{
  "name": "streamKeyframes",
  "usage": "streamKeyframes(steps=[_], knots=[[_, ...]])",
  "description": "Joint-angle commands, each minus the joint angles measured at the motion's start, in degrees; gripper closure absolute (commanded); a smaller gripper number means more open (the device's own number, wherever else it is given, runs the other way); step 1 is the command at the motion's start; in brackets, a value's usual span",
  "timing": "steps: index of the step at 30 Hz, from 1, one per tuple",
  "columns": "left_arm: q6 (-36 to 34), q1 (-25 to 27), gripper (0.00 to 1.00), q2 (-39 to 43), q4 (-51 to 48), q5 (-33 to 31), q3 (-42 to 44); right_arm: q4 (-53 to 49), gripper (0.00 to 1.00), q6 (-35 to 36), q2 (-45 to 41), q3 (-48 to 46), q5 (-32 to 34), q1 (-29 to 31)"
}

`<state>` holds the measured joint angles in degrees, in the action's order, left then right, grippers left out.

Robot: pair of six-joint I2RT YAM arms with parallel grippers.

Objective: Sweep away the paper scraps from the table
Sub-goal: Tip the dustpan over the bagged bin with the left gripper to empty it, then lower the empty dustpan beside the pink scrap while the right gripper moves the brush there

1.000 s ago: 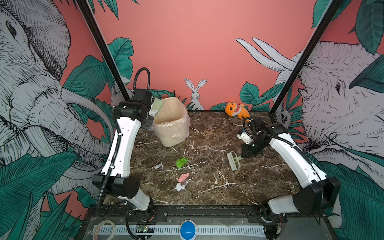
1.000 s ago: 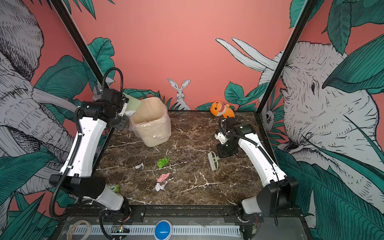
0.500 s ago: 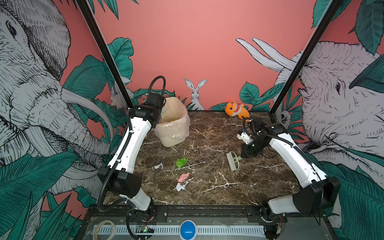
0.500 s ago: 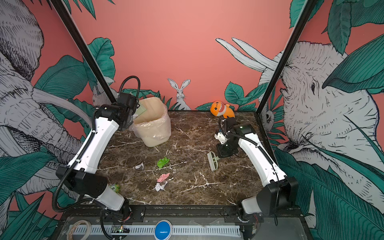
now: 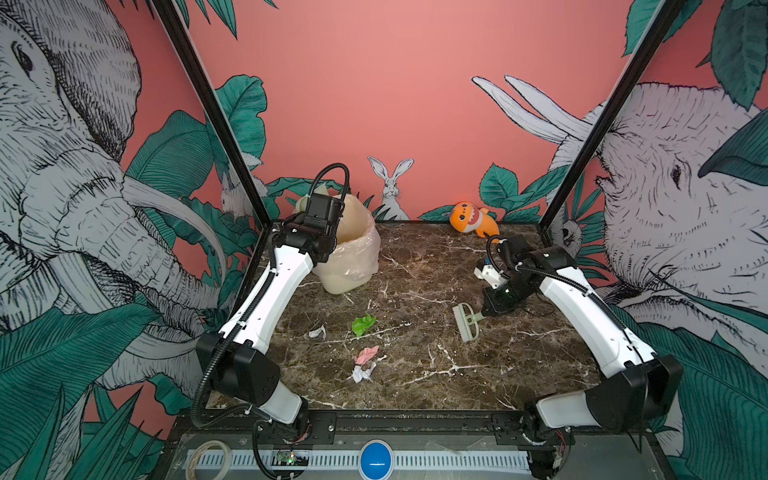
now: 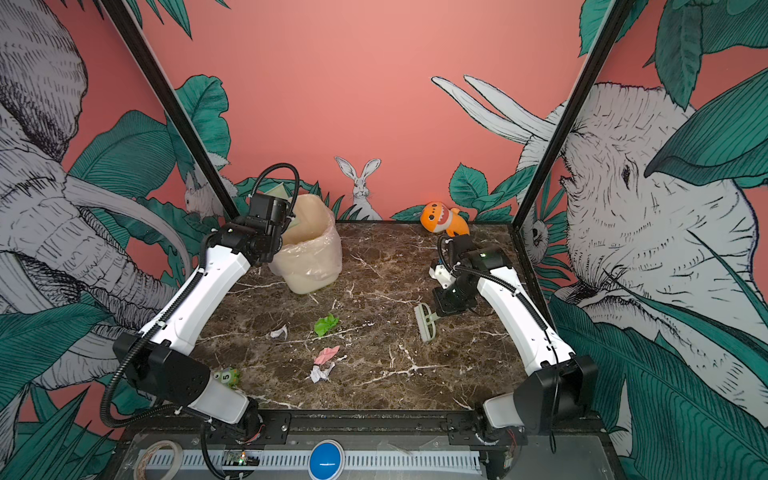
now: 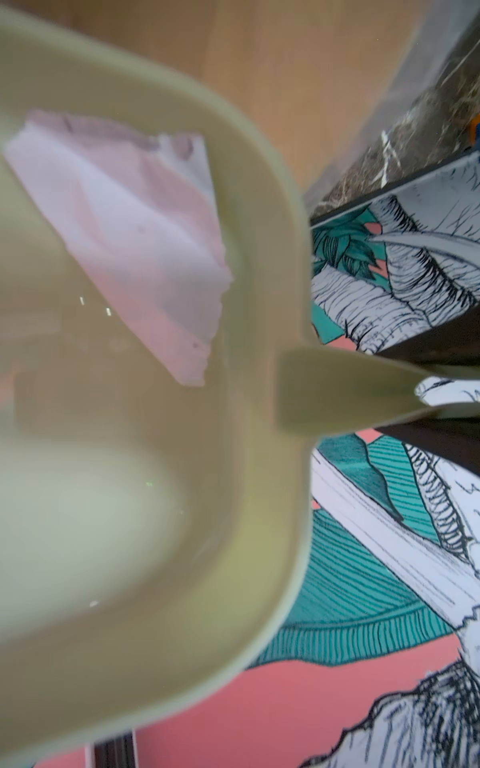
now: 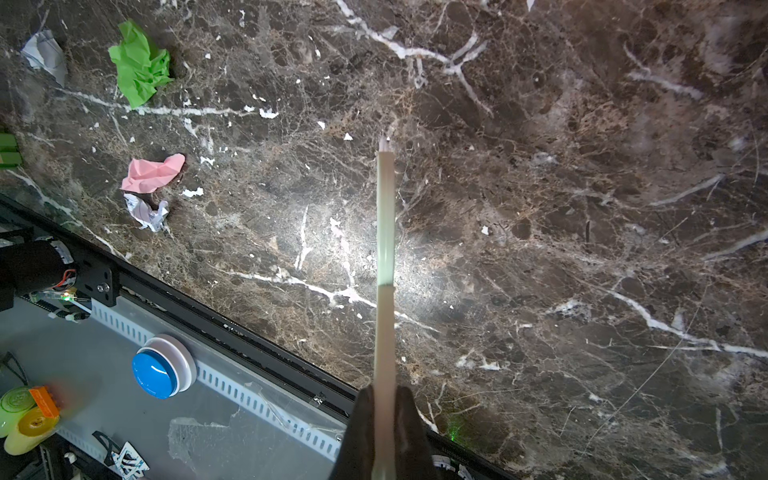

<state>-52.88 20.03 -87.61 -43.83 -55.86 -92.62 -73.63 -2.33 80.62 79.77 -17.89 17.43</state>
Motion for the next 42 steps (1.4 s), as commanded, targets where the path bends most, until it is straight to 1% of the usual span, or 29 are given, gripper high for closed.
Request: streamKeyframes(steps=[1,4,5,13,23,27,32,34,35,38,40,42], knots=[[-11.61,1.33,0.89,3.94,12.35,-3.9,4.51,-1.82,1.0,0.13,-1.95,0.48,-1.01,-0.29],[-20.48,2.72,0.89,5.3,20.34,-5.57,9.65,-1.86,1.0,0.09,-2.26,0.15,-1.31,-0.29],[-22.22,3.06,0.89,5.39,21.99,-5.98,10.42,-1.73,1.0,0.13,-2.39,0.0,-1.35,-0.23],[-29.64,3.9,0.89,5.17,29.52,-6.46,11.73,-0.72,1.0,-0.22,-2.82,-0.91,-3.2,-0.23],[-32.23,4.18,0.89,7.71,32.41,-5.63,14.78,-0.74,1.0,-0.07,-2.88,-1.28,-3.37,-0.28],[-31.86,4.16,0.89,8.25,32.21,-5.74,14.5,-0.25,1.0,-0.05,-3.0,-1.54,-3.38,-0.25],[-28.65,4.16,0.89,8.07,30.94,-6.07,13.03,0.56,1.0,-0.69,-3.1,-2.2,-4.33,-0.13],[-24.57,4.16,0.89,7.6,28.41,-6.78,11.08,1.09,1.0,-1.14,-3.11,-2.83,-4.72,0.12],[-21.64,4.16,0.89,7.23,25.92,-6.96,9.56,1.39,1.0,-1.39,-3.12,-3.14,-4.86,0.35],[-9.84,4.49,0.89,6.42,15.65,-5.91,3.6,2.73,1.0,-2.9,-3.03,-3.82,-5.38,1.87],[-1.78,5.13,0.89,5.9,8.72,-4.91,-0.28,4.04,1.0,-4.33,-2.63,-4.0,-5.82,4.0],[4.7,6.05,0.89,6.18,3.24,-3.22,-2.84,5.61,1.0,-6.12,-2.03,-3.91,-6.33,6.76]])
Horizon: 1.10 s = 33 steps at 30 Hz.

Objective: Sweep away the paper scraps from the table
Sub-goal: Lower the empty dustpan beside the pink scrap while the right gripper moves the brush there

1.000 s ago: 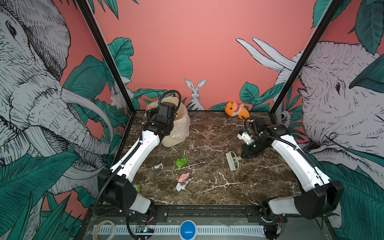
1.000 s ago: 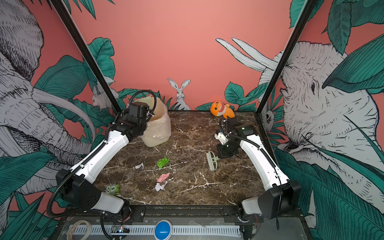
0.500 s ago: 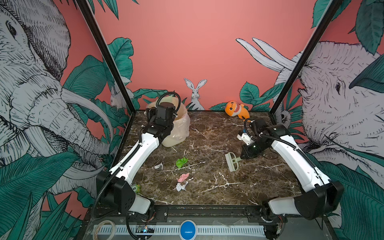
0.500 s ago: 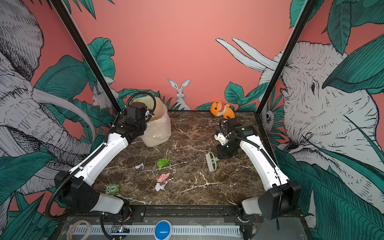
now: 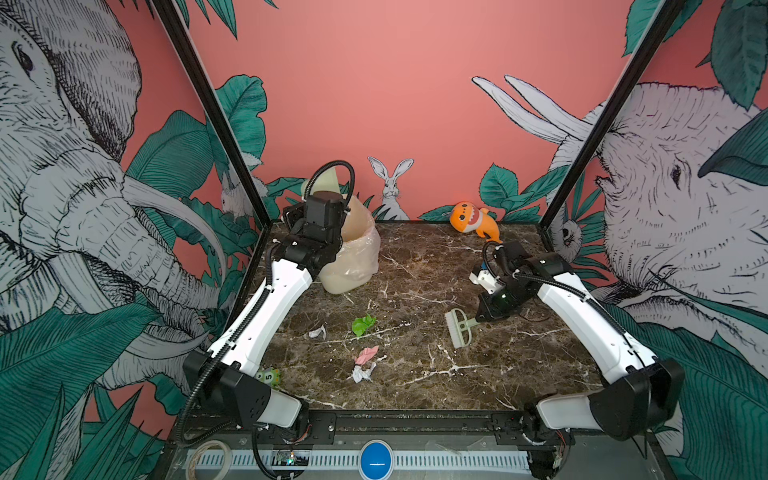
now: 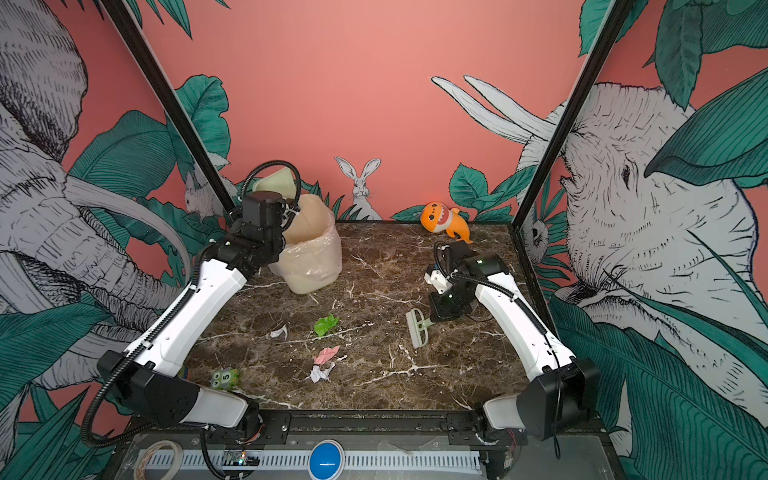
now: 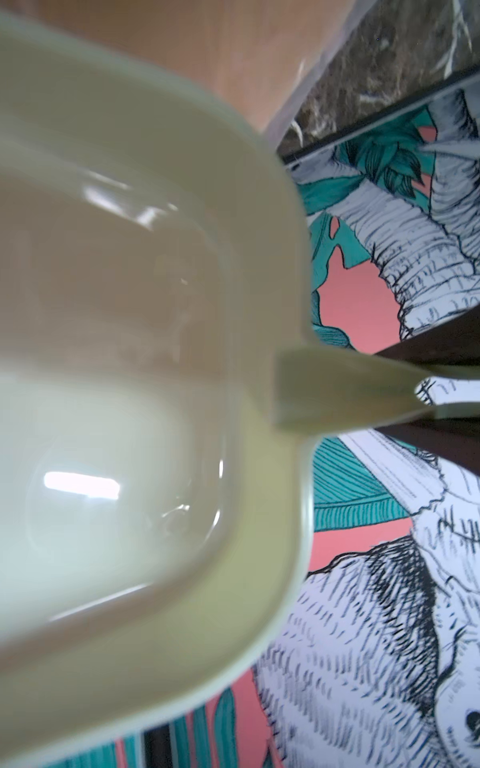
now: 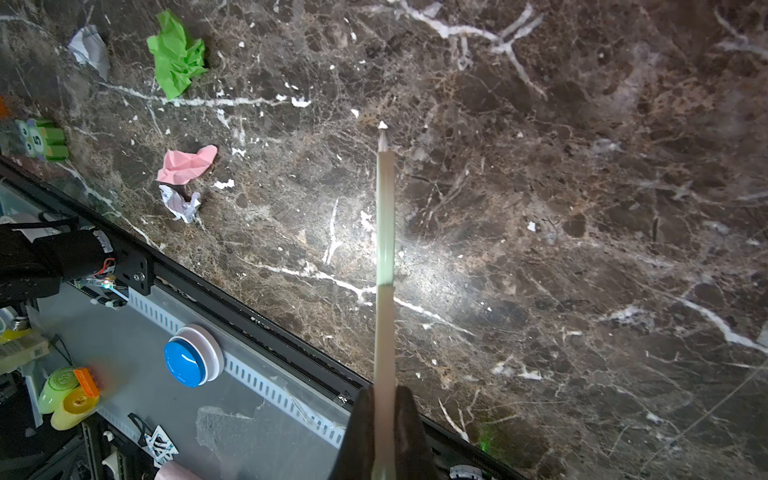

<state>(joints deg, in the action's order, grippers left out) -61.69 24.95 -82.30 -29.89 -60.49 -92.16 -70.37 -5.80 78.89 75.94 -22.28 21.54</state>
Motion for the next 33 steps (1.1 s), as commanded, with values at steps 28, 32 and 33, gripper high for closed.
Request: streamKeyframes(steps=[28,32,33], knots=[[50.7,2.96,0.86,15.04,-26.28,36.77,2.63,36.85,1.0,-29.52,27.57,13.09,-12.9,37.21],[50.71,2.92,0.86,15.42,-26.4,36.67,3.54,37.12,1.0,-29.97,28.23,11.23,-13.06,37.17],[50.79,2.93,0.86,15.42,-26.31,36.67,3.65,36.66,1.0,-29.71,28.31,10.95,-12.83,37.09]])
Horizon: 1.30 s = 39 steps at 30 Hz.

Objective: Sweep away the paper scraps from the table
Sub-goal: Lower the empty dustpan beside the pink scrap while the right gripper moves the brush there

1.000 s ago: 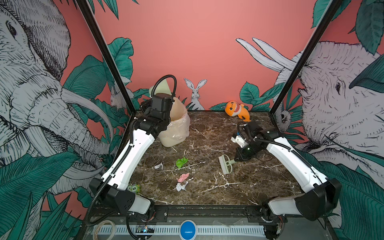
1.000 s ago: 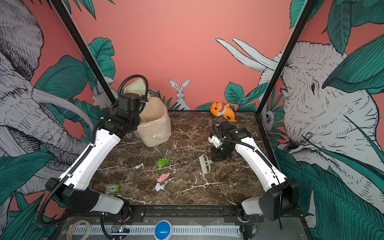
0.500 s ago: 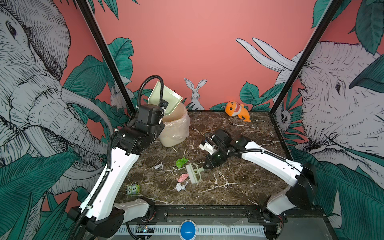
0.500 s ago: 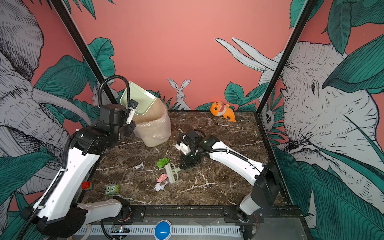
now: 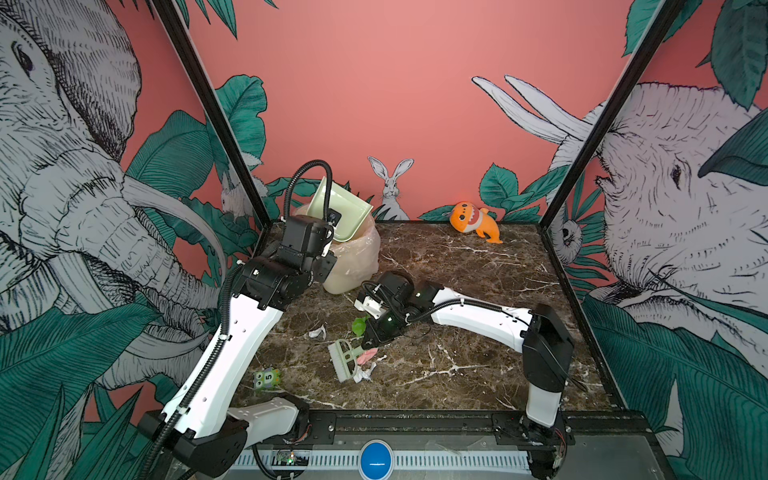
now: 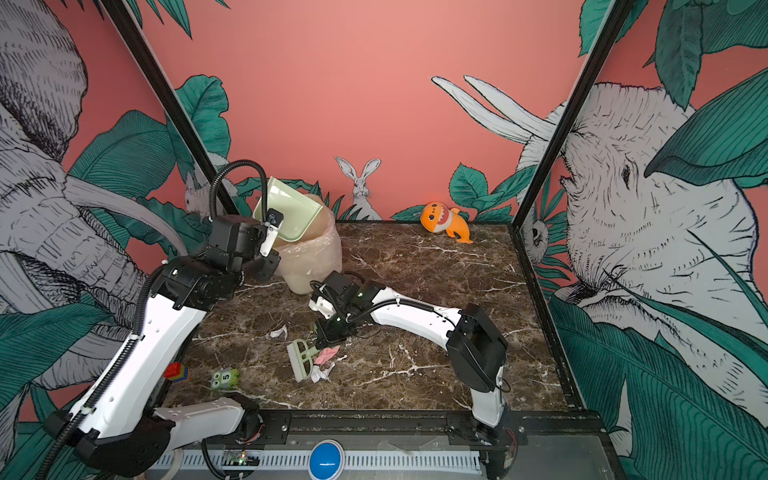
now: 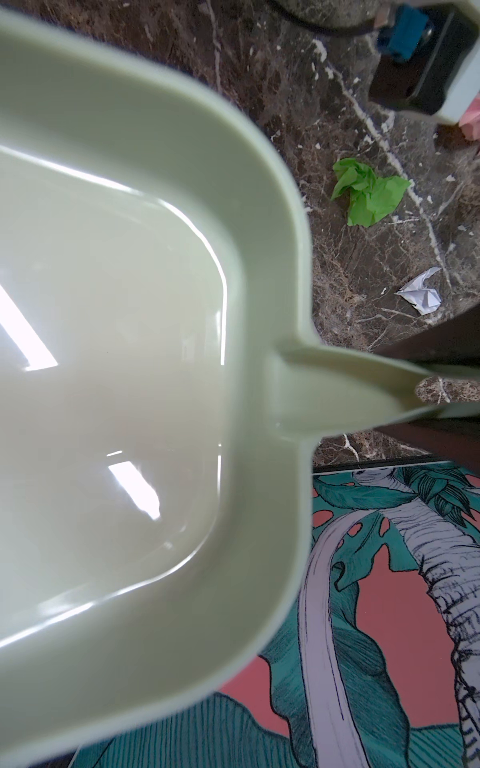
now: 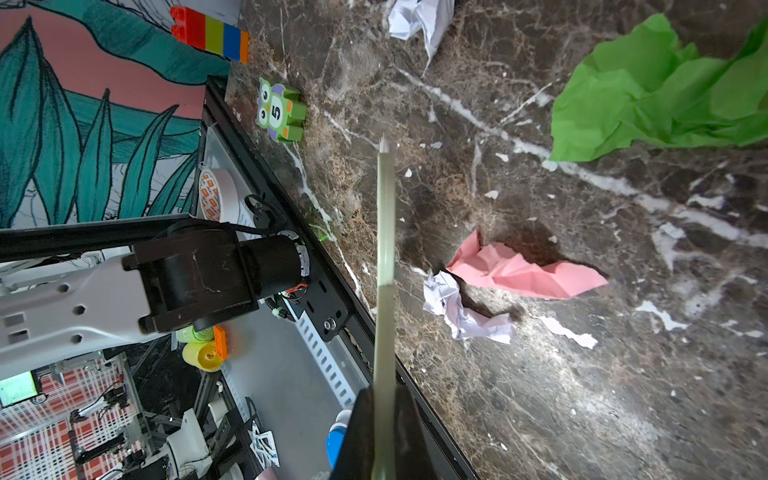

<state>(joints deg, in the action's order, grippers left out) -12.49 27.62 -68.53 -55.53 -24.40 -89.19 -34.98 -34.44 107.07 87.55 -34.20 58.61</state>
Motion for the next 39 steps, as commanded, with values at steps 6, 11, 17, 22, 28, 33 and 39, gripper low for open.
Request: streamKeyframes(steps=[6,11,17,22,28,33,39], knots=[[2.03,0.29,0.86,1.09,-0.1,1.7,0.66,-2.46,1.0,0.93,-2.44,-3.27,0.62,-1.88],[1.83,0.33,0.86,0.51,0.02,2.2,0.33,-7.03,1.0,3.84,-6.72,-7.38,1.97,-5.32],[2.21,0.43,0.86,0.38,0.03,3.1,0.4,-14.97,1.0,8.3,-13.12,-11.72,4.63,-10.27],[2.56,1.32,0.86,-0.1,-0.36,4.09,0.68,-22.33,1.0,12.97,-19.06,-15.96,8.07,-16.99],[3.5,4.68,0.85,-1.13,-0.7,3.93,1.35,-30.48,1.0,17.76,-22.13,-14.95,14.57,-22.32],[4.82,8.56,0.85,-2.54,-0.77,3.74,2.05,-33.87,1.0,19.55,-23.3,-12.78,17.41,-24.64],[6.6,14.51,0.85,-4.3,-1.56,4.05,3.8,-37.71,1.0,20.96,-24.63,-8.78,20.44,-25.88]])
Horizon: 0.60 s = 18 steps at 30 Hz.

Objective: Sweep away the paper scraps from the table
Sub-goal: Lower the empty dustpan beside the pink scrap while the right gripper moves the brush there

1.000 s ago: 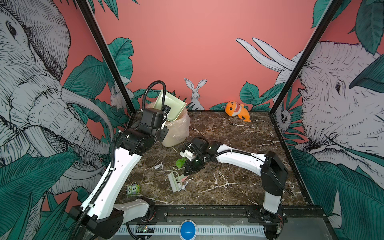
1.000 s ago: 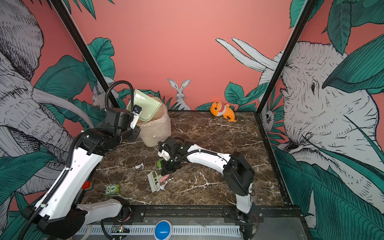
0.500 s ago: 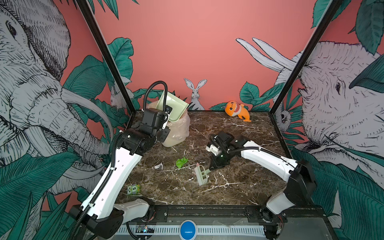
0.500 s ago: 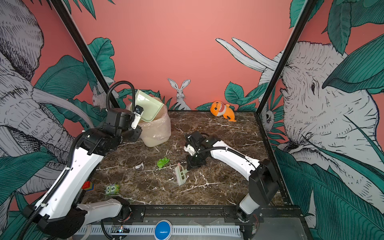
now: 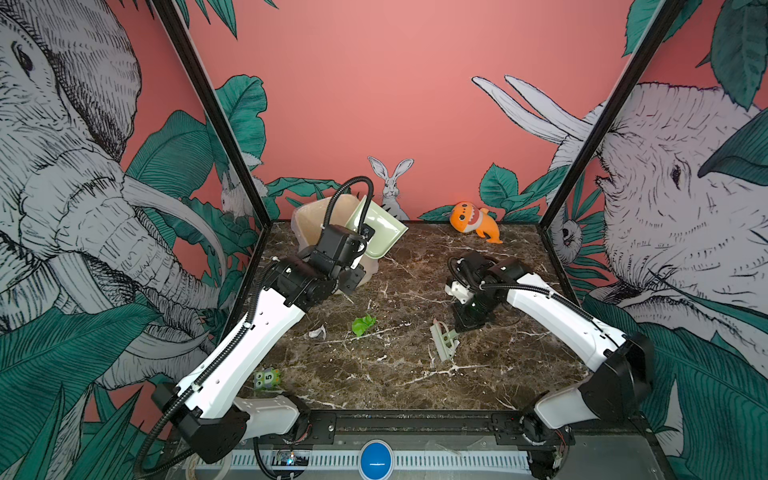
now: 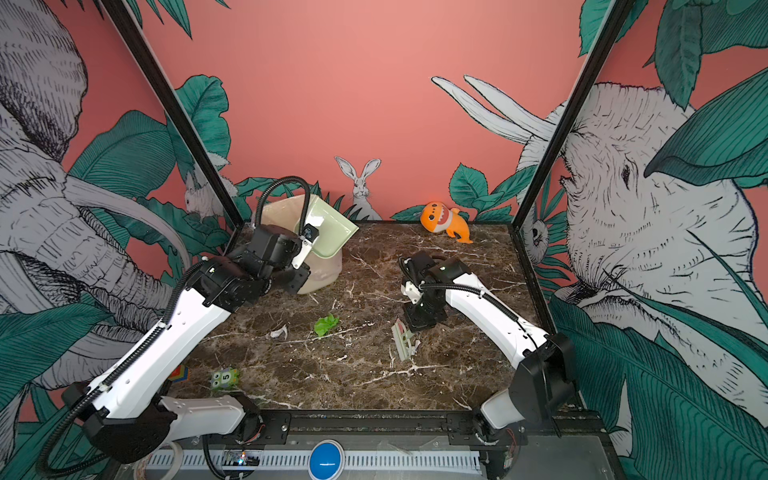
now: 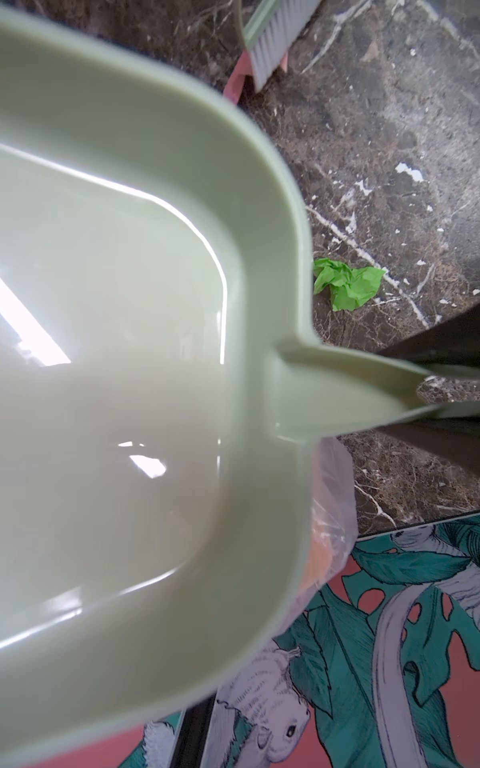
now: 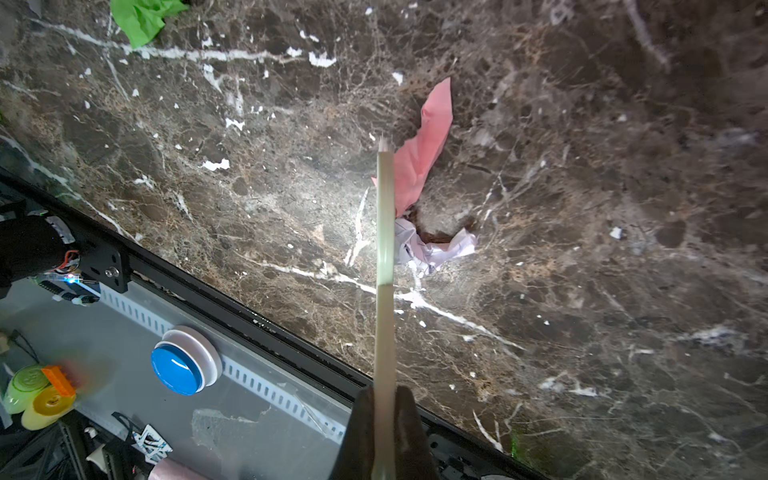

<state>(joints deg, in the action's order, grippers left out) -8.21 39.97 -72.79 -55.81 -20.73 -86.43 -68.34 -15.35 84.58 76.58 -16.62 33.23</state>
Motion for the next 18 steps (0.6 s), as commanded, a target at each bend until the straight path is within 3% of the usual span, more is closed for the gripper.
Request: streamKeyframes(steps=[1,9,18], knots=[[2.64,2.95,0.85,-0.23,-1.53,0.43,1.51,-5.18,1.0,2.07,-2.53,2.88,3.39,-0.62],[6.21,7.04,0.85,-0.79,-2.96,3.61,6.77,-10.15,1.0,3.72,-4.9,6.8,7.77,-2.44],[10.15,9.78,0.85,-1.87,-3.81,11.53,16.06,-7.37,1.0,5.13,-1.98,8.11,13.31,-5.7]])
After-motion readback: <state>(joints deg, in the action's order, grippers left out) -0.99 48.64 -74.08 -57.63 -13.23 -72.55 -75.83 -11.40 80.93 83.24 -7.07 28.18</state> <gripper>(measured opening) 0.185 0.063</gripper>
